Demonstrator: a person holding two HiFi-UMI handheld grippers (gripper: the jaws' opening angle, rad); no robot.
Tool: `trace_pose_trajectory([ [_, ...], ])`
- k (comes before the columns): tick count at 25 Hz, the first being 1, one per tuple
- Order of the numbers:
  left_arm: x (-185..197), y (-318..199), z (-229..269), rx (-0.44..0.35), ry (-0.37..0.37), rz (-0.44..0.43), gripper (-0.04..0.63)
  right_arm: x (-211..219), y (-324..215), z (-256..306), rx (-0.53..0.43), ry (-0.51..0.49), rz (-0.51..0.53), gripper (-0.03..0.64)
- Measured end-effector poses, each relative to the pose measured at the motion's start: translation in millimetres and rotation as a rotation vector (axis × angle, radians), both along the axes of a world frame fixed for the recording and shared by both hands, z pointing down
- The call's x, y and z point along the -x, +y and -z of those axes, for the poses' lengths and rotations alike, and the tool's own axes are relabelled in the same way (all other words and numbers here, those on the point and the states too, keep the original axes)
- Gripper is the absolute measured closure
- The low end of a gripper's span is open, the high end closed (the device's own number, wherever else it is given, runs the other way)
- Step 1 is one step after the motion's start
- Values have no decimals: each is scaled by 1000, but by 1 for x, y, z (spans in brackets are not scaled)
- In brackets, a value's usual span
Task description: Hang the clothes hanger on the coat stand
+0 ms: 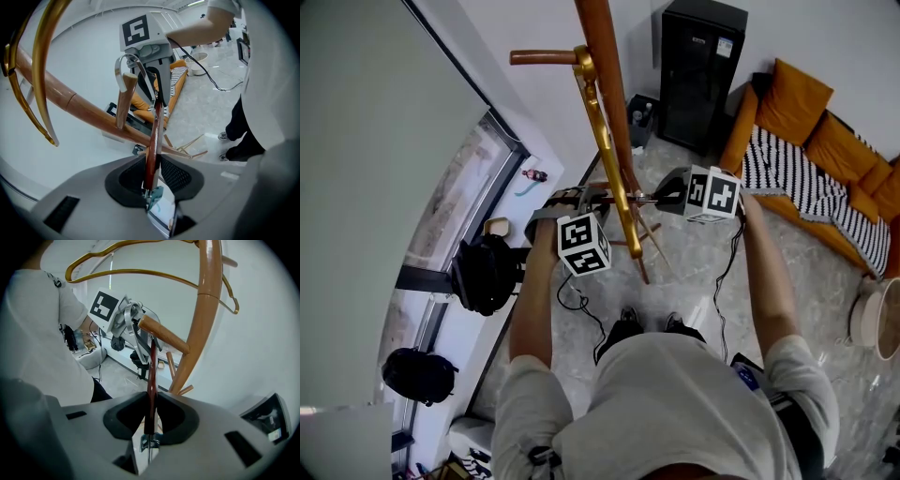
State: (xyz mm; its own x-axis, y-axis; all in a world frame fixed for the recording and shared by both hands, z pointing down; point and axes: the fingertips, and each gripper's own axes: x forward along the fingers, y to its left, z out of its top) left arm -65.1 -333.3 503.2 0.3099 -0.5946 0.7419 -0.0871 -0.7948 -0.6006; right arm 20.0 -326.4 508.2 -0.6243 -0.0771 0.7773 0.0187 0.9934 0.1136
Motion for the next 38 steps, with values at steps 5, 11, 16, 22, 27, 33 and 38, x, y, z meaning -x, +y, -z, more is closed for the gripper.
trace_pose_trajectory([
  [5, 1, -2, -1, 25, 1, 11, 495, 0, -3, -1, 16, 10, 10, 552],
  [11, 1, -6, -7, 31, 1, 27, 495, 0, -9, -7, 25, 16, 14, 552],
  [16, 2, -10, -13, 28, 4, 43, 496, 1, -13, -13, 18, 19, 19, 551],
  [22, 7, -6, -25, 39, 4, 58, 499, 6, -11, -25, -4, 21, 36, 549],
  [27, 9, -5, -35, 70, 9, 63, 500, 7, -11, -32, 15, 46, 41, 551],
  [33, 6, 3, -29, 65, 9, 53, 503, 4, -5, -28, 19, 51, 59, 551],
  [38, 3, 4, -20, 45, 12, 42, 503, 2, 0, -15, 15, 42, 62, 551],
])
